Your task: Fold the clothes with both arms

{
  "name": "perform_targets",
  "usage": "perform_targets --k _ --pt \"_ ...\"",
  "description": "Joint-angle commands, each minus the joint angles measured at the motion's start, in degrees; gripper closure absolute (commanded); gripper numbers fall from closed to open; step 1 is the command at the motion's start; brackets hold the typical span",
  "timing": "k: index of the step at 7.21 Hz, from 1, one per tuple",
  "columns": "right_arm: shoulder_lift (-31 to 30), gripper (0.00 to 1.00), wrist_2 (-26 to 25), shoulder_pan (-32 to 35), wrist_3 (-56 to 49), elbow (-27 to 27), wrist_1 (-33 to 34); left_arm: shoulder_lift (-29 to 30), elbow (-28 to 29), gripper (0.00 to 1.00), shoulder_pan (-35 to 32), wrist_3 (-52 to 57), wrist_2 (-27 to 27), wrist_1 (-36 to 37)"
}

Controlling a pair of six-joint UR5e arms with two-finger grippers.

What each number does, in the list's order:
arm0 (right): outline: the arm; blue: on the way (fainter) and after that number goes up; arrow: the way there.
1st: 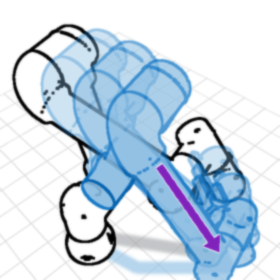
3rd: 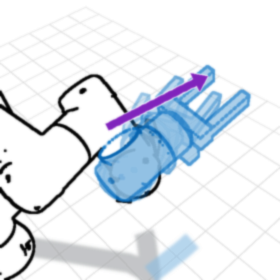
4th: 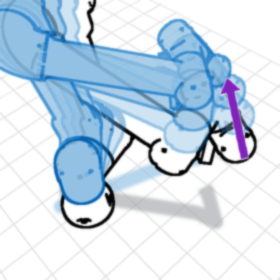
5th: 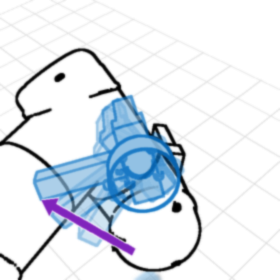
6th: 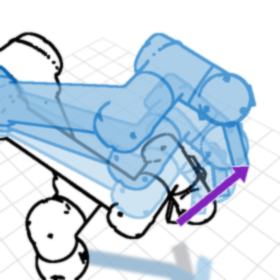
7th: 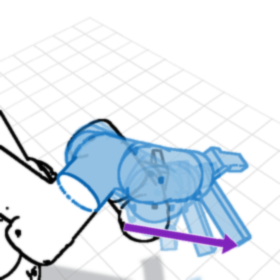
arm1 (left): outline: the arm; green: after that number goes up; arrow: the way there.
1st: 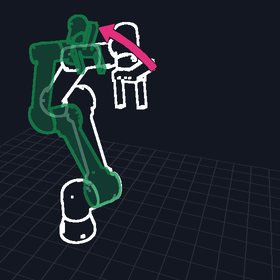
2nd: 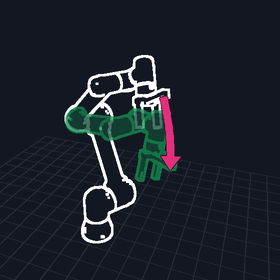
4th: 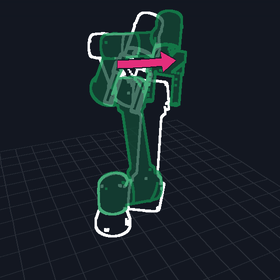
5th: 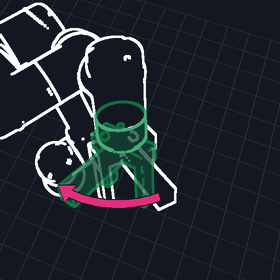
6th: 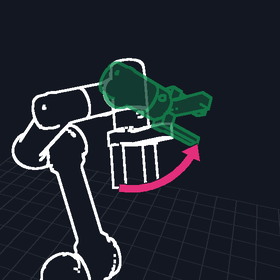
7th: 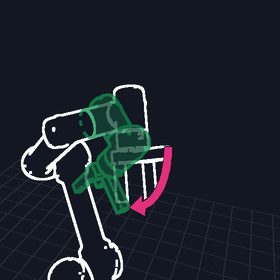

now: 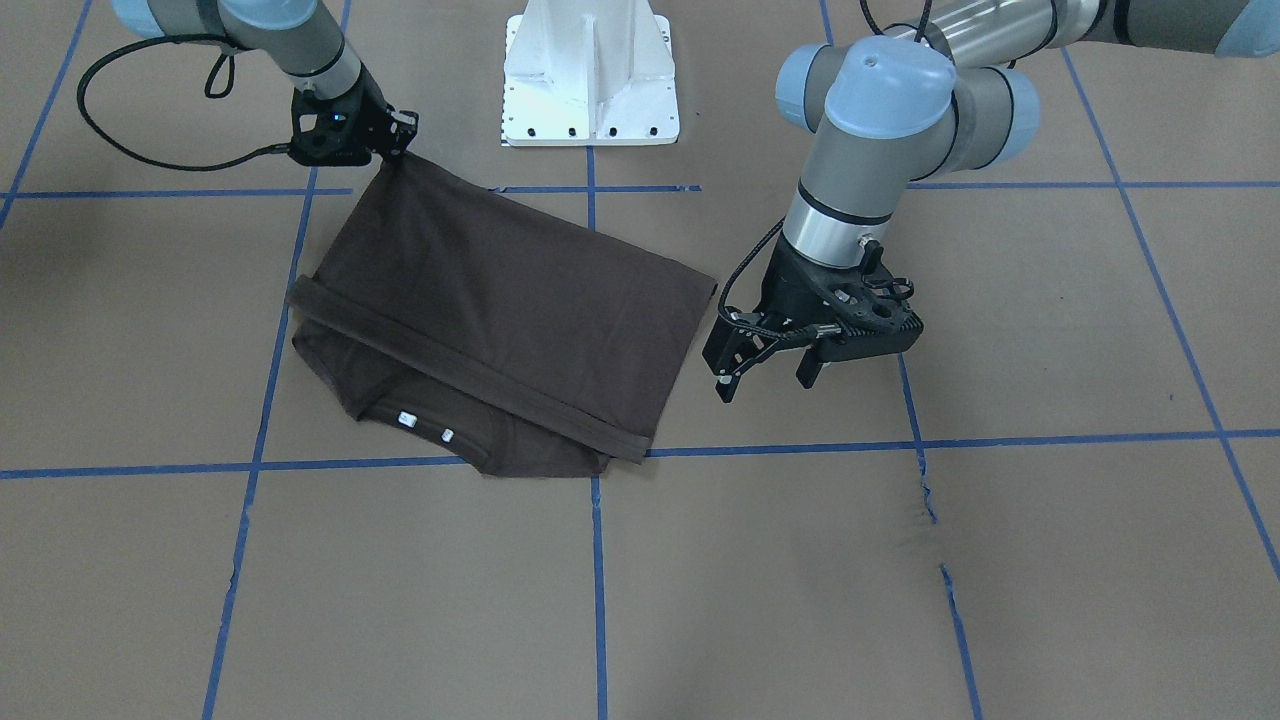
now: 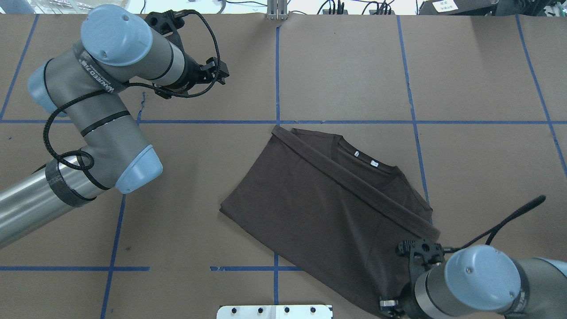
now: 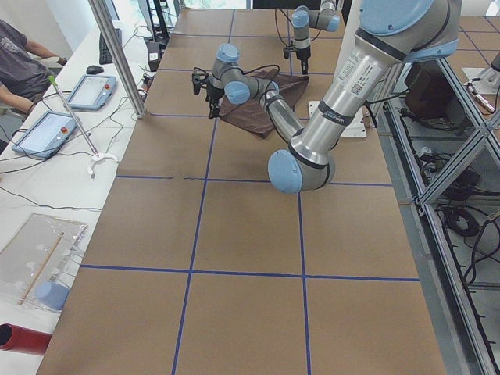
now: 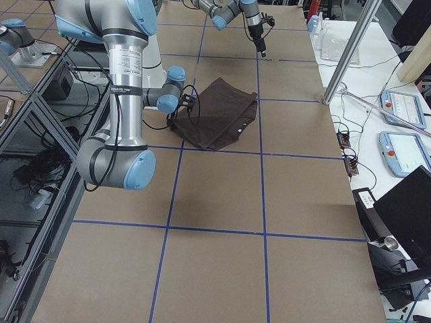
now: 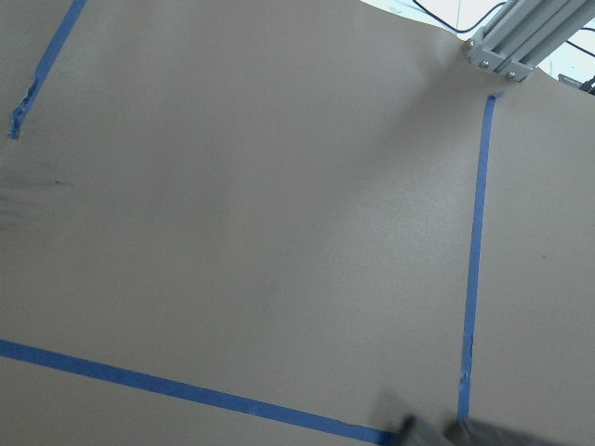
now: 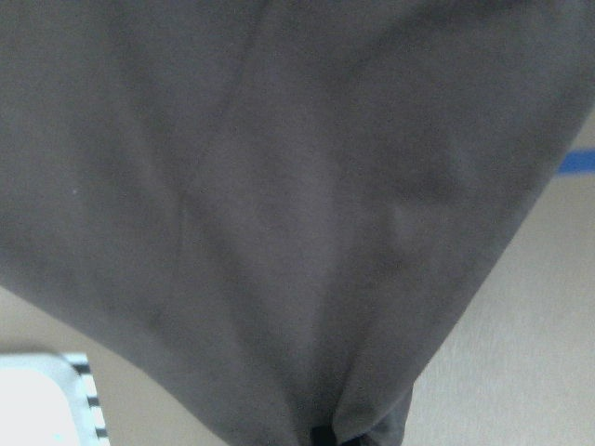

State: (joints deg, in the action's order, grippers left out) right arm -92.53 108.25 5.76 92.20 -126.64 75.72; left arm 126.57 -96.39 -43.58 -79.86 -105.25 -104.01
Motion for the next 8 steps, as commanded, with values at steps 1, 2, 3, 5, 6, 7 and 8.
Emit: perform_targets --k 1,2,3,5,6,7,8 --pt "-0.37 0.00 -5.39 -5.23 5.09 -2.03 -0.04 -0.27 -0.72 0.00 1.39 -0.90 -0.13 0.03" --pt "0.15 0.00 -8.29 -4.80 5.10 -1.95 -0.22 -0.71 -1.25 0.00 2.96 -2.39 -0.13 0.03" --pt "2.16 0.00 -9.80 -2.27 5.01 -1.51 -0.22 -0.80 -1.51 0.00 4.71 -3.80 -0.04 0.12" --pt "8.38 0.00 -9.64 6.58 4.57 -1.25 -0.40 -5.78 -4.31 0.00 10.32 -10.98 0.92 0.12" --pt "10.16 0.00 -9.12 10.28 4.66 -1.33 -0.40 -6.68 -5.11 0.03 14.53 -15.02 4.32 0.12" --pt "13.92 0.00 -9.03 12.41 4.74 -0.81 0.39 -6.69 -5.03 0.07 18.66 -17.93 6.79 1.95" --pt "14.30 0.00 -8.94 13.39 4.74 -0.46 0.40 -6.25 -5.03 0.09 21.14 -20.31 7.07 3.19"
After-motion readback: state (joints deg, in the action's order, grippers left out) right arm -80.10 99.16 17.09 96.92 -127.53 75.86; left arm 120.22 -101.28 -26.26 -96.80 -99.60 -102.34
